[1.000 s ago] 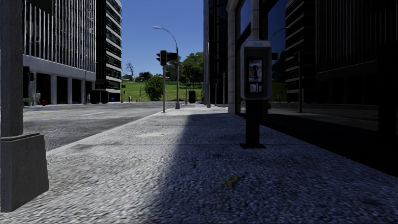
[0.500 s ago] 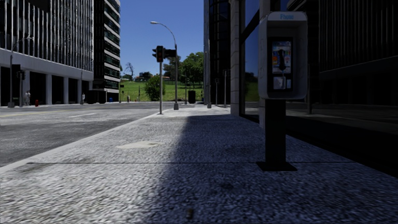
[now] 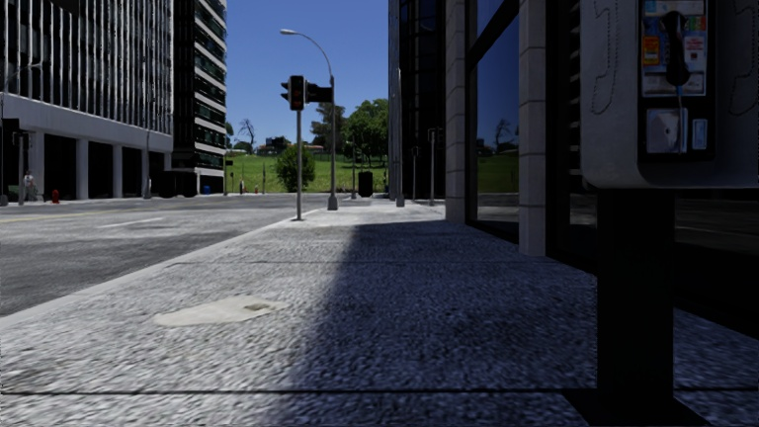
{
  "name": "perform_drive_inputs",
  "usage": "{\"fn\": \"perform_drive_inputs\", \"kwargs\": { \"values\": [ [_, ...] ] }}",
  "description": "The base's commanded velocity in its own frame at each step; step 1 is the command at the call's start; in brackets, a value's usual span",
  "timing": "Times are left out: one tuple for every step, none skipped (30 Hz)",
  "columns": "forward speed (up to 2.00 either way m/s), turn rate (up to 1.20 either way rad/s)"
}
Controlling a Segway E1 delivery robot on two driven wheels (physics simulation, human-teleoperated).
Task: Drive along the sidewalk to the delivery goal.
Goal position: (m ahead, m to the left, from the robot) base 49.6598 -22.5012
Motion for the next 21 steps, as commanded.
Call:
{"fn": "perform_drive_inputs", "kwargs": {
  "values": [
    [2.0,0.0],
    [2.0,0.0],
    [2.0,0.0],
    [2.0,0.0],
    [2.0,0.0],
    [2.0,0.0],
    [2.0,0.0],
    [2.0,0.0],
    [2.0,0.0],
    [2.0,0.0],
    [2.0,0.0],
    [2.0,0.0],
    [2.0,0.0],
    [2.0,0.0],
    [2.0,0.0],
    [2.0,0.0],
    [2.0,0.0],
    [2.0,0.0],
    [2.0,0.0],
    [2.0,0.0],
    [2.0,0.0]
  ]
}}
